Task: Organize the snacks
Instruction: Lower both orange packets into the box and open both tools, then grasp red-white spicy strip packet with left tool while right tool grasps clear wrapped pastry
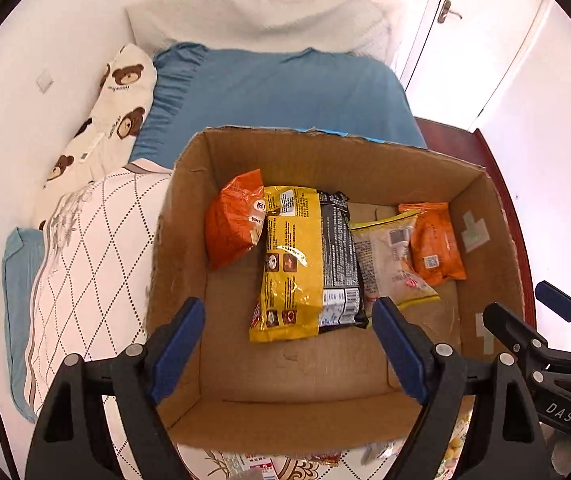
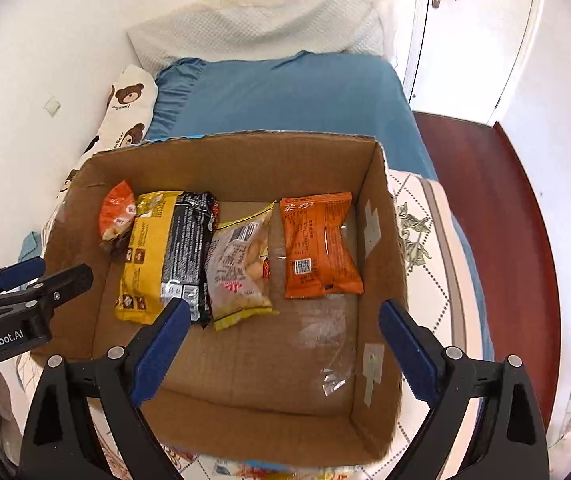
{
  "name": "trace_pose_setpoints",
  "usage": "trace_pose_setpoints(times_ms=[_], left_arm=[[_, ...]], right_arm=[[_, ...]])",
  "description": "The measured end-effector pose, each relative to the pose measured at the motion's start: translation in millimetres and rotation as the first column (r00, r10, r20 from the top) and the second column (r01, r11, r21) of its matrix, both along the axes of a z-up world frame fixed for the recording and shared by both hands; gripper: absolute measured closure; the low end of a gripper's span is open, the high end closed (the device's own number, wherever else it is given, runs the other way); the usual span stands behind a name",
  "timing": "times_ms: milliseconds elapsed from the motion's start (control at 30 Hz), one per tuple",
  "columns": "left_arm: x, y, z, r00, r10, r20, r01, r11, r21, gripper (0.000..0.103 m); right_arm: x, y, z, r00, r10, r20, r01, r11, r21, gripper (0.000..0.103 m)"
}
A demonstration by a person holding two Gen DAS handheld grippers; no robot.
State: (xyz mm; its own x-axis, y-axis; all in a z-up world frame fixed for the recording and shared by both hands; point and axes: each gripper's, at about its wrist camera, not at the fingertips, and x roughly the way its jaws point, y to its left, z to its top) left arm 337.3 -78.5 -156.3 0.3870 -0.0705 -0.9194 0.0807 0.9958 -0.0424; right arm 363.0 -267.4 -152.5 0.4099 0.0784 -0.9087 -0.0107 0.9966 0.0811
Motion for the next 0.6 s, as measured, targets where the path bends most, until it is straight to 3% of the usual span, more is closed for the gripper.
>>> trace_pose_setpoints(times_ms=[400, 600], left_arm=[[-89.7, 9.5, 51.9, 0.984, -0.003, 0.178, 0.004, 1.000, -0.009, 0.018], [-127.1, 12.9, 70.5, 0.980, 0.004, 0.199, 0.005, 0.999, -0.043, 0.018]], right_arm=[[-88.4, 16.3, 60.3, 0.983, 0.011, 0.182, -0.003, 0.999, -0.043, 0.006], [-125.8, 20.5, 82.8, 0.975, -0.005, 0.224, 0.004, 1.000, 0.002, 0.006]])
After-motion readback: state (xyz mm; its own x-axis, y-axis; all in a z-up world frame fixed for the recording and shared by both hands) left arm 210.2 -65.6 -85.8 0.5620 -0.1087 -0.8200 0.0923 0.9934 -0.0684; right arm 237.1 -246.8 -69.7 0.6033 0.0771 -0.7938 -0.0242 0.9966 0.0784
